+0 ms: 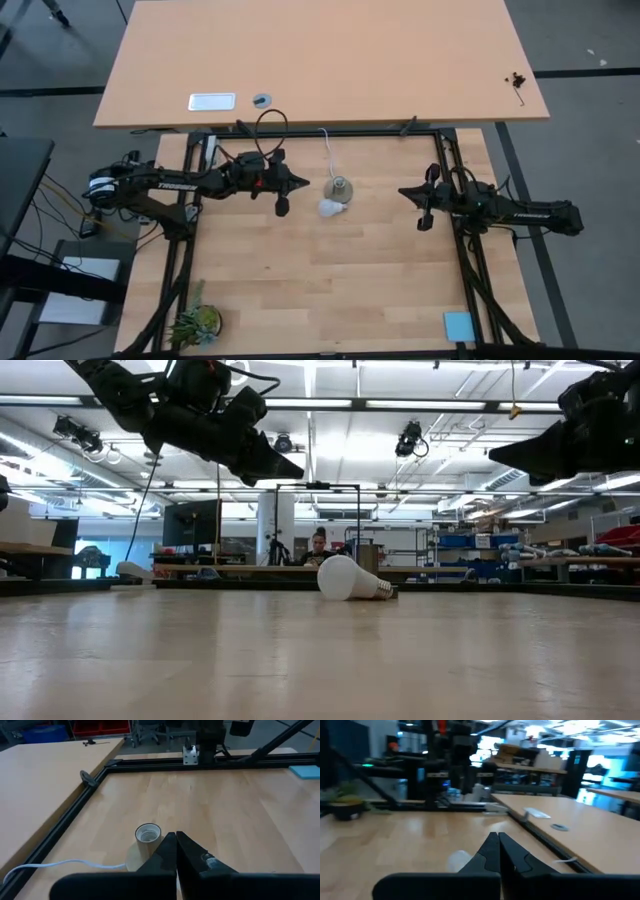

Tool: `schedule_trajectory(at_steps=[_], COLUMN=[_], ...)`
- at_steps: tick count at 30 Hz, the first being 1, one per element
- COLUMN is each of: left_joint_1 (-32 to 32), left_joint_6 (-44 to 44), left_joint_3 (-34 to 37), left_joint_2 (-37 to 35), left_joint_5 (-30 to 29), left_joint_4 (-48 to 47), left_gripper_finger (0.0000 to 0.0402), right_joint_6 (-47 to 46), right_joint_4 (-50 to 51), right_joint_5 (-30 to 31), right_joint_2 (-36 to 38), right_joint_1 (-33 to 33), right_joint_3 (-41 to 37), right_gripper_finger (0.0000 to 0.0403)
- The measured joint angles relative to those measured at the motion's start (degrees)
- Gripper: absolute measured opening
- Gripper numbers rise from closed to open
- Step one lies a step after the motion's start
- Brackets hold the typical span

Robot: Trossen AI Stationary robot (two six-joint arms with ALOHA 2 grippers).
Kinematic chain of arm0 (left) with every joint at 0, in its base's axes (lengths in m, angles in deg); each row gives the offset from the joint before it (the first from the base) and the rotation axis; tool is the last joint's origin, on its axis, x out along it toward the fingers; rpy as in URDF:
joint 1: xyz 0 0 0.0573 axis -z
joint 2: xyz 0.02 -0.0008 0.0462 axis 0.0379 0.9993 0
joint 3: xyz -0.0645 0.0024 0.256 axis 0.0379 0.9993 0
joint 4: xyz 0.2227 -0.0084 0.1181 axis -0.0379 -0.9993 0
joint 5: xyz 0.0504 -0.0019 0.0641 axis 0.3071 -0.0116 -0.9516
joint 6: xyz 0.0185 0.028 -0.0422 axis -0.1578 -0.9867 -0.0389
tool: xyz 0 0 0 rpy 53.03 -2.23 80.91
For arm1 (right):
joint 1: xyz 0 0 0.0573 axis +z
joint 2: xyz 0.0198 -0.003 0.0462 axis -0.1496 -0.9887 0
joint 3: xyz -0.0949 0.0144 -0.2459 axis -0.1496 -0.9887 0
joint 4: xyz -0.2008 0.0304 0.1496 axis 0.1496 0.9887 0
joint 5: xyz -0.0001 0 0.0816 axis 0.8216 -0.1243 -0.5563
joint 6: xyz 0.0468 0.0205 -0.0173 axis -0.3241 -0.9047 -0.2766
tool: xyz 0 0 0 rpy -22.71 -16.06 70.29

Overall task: Screw lightbulb
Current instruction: Return to Home Position

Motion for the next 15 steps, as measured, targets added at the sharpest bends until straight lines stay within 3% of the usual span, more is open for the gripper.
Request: schedule_trajectory(at_steps=[7,15], left_joint_1=[-0.04,-0.04], left_joint_6=[-0.28,-0.24], left_joint_3=[0.0,0.0], left_joint_2=[0.0,0.0], left_joint_5=[-1.44,-1.42], left_joint_4=[-0.85,-1.53], left_gripper_finger=[0.0001,0.0001], right_joint_6=[0.98,1.85], right_joint_4=[3.8,3.94], right_joint_5=[7.32,4.97], right_joint_2=[1.91,2.47], right_joint_1=[1.26,-0.36], right_joint_3=[0.0,0.0], right_gripper_finger=[0.0,0.0])
